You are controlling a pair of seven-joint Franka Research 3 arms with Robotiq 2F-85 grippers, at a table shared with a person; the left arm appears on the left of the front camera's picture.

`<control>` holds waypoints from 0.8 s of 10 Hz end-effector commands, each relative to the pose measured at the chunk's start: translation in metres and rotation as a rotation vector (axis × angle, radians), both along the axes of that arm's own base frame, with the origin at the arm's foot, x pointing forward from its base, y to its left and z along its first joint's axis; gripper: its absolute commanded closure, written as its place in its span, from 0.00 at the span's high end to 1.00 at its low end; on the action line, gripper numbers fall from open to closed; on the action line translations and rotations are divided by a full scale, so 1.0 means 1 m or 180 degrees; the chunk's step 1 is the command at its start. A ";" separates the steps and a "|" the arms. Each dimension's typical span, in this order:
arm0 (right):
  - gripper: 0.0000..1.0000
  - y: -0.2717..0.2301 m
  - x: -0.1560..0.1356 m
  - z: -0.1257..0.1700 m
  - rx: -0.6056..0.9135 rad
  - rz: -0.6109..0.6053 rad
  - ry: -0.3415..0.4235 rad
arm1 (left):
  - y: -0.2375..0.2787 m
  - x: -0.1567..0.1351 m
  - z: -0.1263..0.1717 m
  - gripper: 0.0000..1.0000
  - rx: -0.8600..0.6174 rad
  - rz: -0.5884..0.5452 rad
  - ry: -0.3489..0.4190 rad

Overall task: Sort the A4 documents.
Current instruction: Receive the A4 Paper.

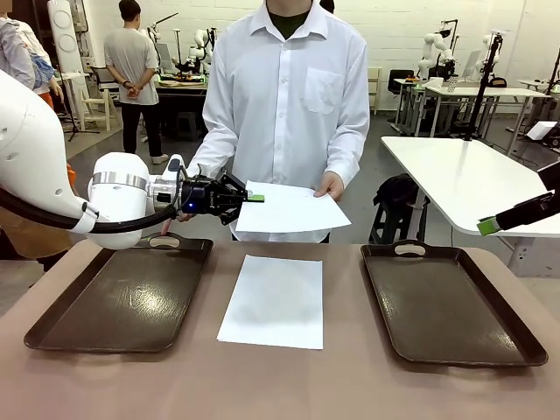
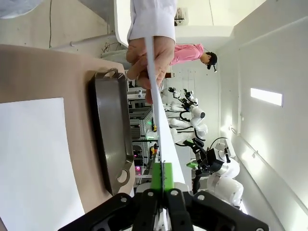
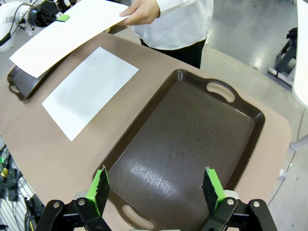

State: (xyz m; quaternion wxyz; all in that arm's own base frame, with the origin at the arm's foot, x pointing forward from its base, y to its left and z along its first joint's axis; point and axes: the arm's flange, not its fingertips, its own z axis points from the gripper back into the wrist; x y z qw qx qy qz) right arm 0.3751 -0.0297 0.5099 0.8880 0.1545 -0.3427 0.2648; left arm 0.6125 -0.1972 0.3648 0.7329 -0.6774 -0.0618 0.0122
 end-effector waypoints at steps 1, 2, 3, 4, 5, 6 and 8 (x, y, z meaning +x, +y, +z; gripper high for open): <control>1.00 -0.001 0.002 -0.003 0.0027 0.0031 0.0003 | -0.001 -0.002 0.000 0.00 -0.0050 -0.0031 0.0040; 1.00 -0.001 0.002 -0.003 0.0027 0.0031 0.0003 | 0.000 -0.002 0.001 0.00 -0.0027 -0.0044 -0.0014; 1.00 -0.001 0.002 -0.003 0.0027 0.0031 0.0003 | 0.001 -0.006 0.006 0.00 0.0050 -0.0211 -0.0087; 1.00 -0.001 0.002 -0.003 0.0027 0.0031 0.0003 | 0.000 0.000 0.000 0.00 -0.0002 -0.0006 -0.0001; 1.00 -0.001 0.002 -0.003 0.0027 0.0031 0.0003 | 0.000 0.000 0.000 0.00 -0.0002 -0.0006 -0.0001; 1.00 -0.001 0.002 -0.003 0.0027 0.0031 0.0003 | 0.000 0.000 0.000 0.00 -0.0002 -0.0006 -0.0001; 1.00 -0.001 0.002 -0.003 0.0027 0.0031 0.0003 | 0.000 0.000 0.000 0.00 -0.0002 -0.0006 -0.0001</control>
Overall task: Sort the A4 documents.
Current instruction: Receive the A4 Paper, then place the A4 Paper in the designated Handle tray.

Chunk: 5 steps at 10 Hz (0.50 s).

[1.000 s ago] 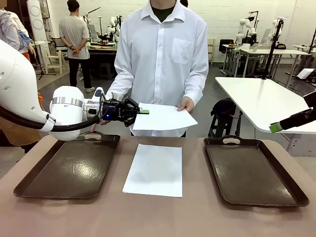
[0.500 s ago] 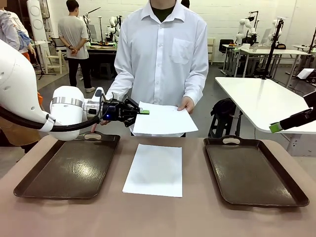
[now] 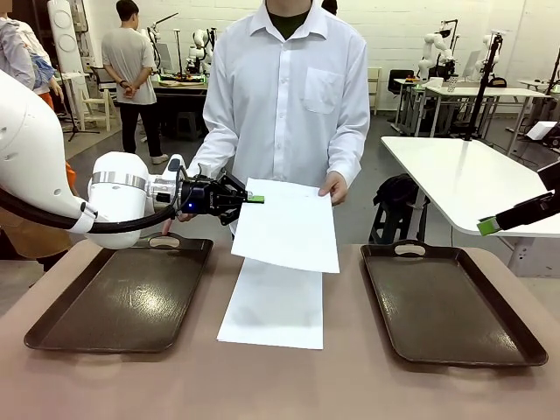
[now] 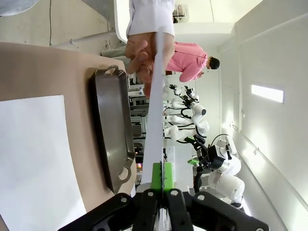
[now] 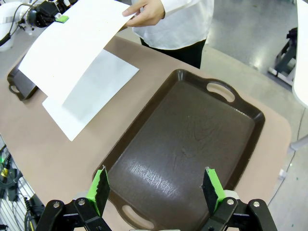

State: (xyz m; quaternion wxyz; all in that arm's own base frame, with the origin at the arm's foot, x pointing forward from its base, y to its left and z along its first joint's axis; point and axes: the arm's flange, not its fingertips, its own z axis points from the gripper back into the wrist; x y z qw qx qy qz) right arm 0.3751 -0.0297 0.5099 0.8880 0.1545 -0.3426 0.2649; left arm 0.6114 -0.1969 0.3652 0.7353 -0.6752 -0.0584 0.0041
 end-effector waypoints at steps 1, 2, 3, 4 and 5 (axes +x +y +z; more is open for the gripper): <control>1.00 -0.001 0.002 -0.003 0.0027 0.0031 0.0003 | -0.001 0.001 0.000 0.00 -0.0025 0.0045 0.0017; 1.00 -0.001 0.002 -0.003 0.0027 0.0031 0.0003 | -0.001 0.001 0.000 0.00 -0.0025 0.0045 0.0017; 1.00 -0.001 0.002 -0.003 0.0027 0.0031 0.0003 | -0.001 0.001 0.000 0.00 -0.0025 0.0045 0.0017; 1.00 -0.001 0.002 -0.003 0.0027 0.0031 0.0003 | -0.001 0.001 0.000 0.00 -0.0025 0.0045 0.0017; 1.00 -0.001 0.002 -0.003 0.0027 0.0031 0.0003 | -0.001 0.001 0.000 0.00 -0.0025 0.0045 0.0017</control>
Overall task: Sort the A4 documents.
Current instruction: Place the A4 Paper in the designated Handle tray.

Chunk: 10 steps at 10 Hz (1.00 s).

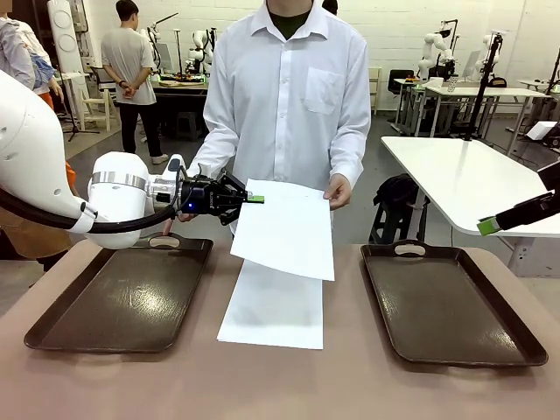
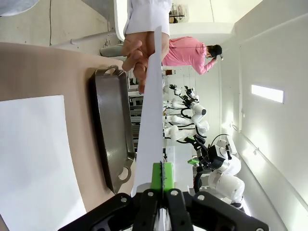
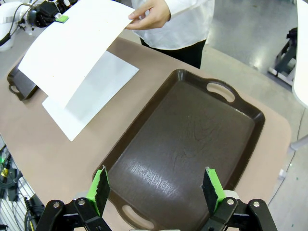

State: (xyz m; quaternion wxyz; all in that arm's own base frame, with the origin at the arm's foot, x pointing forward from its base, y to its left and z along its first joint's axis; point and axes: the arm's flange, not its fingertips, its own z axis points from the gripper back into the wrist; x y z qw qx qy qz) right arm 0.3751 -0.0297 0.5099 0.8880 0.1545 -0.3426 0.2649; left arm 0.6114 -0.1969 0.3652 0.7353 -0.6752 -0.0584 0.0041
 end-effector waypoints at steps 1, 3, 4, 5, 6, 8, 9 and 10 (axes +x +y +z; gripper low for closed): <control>1.00 -0.001 0.002 -0.003 0.0027 0.0031 0.0003 | -0.001 0.001 0.000 0.00 -0.0025 0.0045 0.0017; 1.00 -0.001 0.002 -0.003 0.0027 0.0031 0.0003 | 0.000 0.000 0.000 0.01 0.0000 0.0000 0.0000; 1.00 -0.001 0.002 -0.003 0.0027 0.0031 0.0003 | -0.004 0.003 0.008 0.01 0.0151 -0.0234 0.0002; 1.00 -0.001 0.002 -0.003 0.0027 0.0031 0.0003 | -0.002 0.000 0.017 0.01 0.0069 -0.0695 0.0084; 1.00 -0.001 0.002 -0.003 0.0027 0.0031 0.0003 | 0.007 -0.010 0.030 0.01 0.0130 -0.0805 0.0048; 1.00 -0.001 0.002 -0.003 0.0027 0.0031 0.0003 | 0.027 -0.038 0.049 0.01 0.0243 -0.0651 0.0066; 1.00 -0.001 0.002 -0.003 0.0027 0.0031 0.0003 | 0.036 -0.053 0.056 0.01 0.0260 -0.0478 0.0098; 1.00 -0.001 0.002 -0.003 0.0027 0.0031 0.0003 | 0.047 -0.065 0.062 0.01 0.0382 -0.0234 0.0107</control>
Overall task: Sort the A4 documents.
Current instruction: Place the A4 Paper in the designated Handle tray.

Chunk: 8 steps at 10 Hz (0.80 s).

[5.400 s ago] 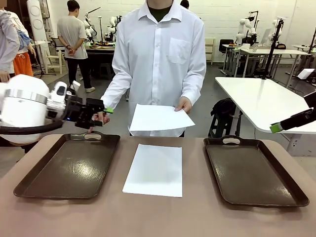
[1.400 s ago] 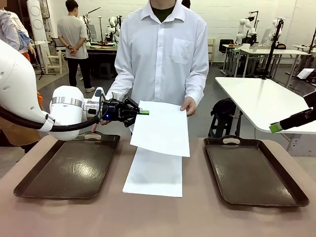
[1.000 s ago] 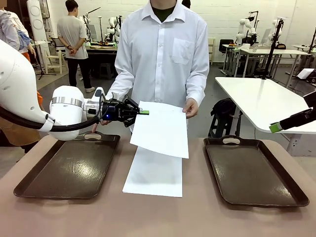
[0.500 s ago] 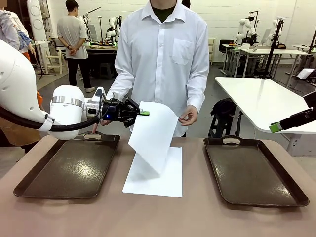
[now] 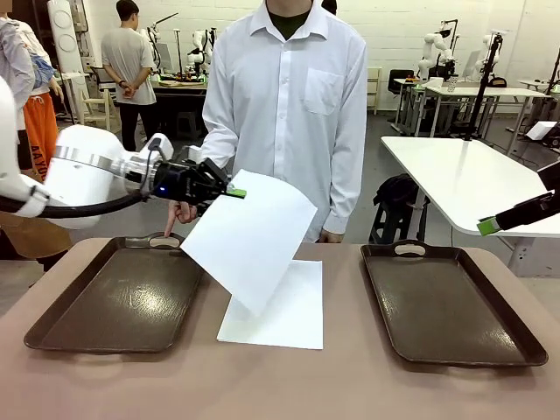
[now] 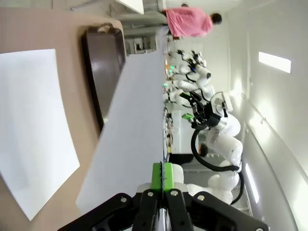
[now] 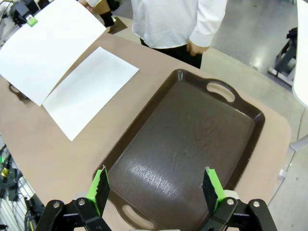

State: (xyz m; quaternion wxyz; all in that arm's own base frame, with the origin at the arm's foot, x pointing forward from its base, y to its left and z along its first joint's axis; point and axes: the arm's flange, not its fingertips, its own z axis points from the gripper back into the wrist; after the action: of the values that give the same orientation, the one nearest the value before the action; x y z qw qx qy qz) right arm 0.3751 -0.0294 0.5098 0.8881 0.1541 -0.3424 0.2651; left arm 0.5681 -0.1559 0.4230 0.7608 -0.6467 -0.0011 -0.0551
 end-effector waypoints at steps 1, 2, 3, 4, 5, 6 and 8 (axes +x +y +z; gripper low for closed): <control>1.00 -0.001 0.002 -0.003 0.0031 0.0030 0.0002 | 0.014 -0.031 0.008 0.01 0.0235 0.0450 0.0082; 1.00 -0.001 0.002 -0.003 0.0031 0.0030 0.0002 | 0.020 -0.040 0.008 0.01 0.0330 0.0579 0.0120; 1.00 -0.001 0.002 -0.003 0.0031 0.0030 0.0002 | 0.027 -0.047 0.006 0.01 0.0357 0.0663 0.0154; 1.00 -0.001 0.002 -0.003 0.0031 0.0030 0.0002 | 0.037 -0.051 0.001 0.01 0.0353 0.0762 0.0207; 1.00 -0.001 0.002 -0.003 0.0031 0.0030 0.0002 | 0.047 -0.051 -0.002 0.01 0.0408 0.0761 0.0213; 1.00 -0.001 0.002 -0.003 0.0031 0.0030 0.0002 | 0.059 -0.047 -0.004 0.01 0.0475 0.0746 0.0230; 1.00 -0.001 0.002 -0.003 0.0031 0.0030 0.0002 | 0.083 -0.044 -0.004 0.01 0.0494 0.0752 0.0349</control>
State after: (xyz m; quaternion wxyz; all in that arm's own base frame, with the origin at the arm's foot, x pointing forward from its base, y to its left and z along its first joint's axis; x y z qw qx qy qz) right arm 0.3749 -0.0303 0.5100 0.8886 0.1530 -0.3424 0.2640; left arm 0.5221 -0.0827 0.4123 0.8066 -0.5852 -0.0531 0.0640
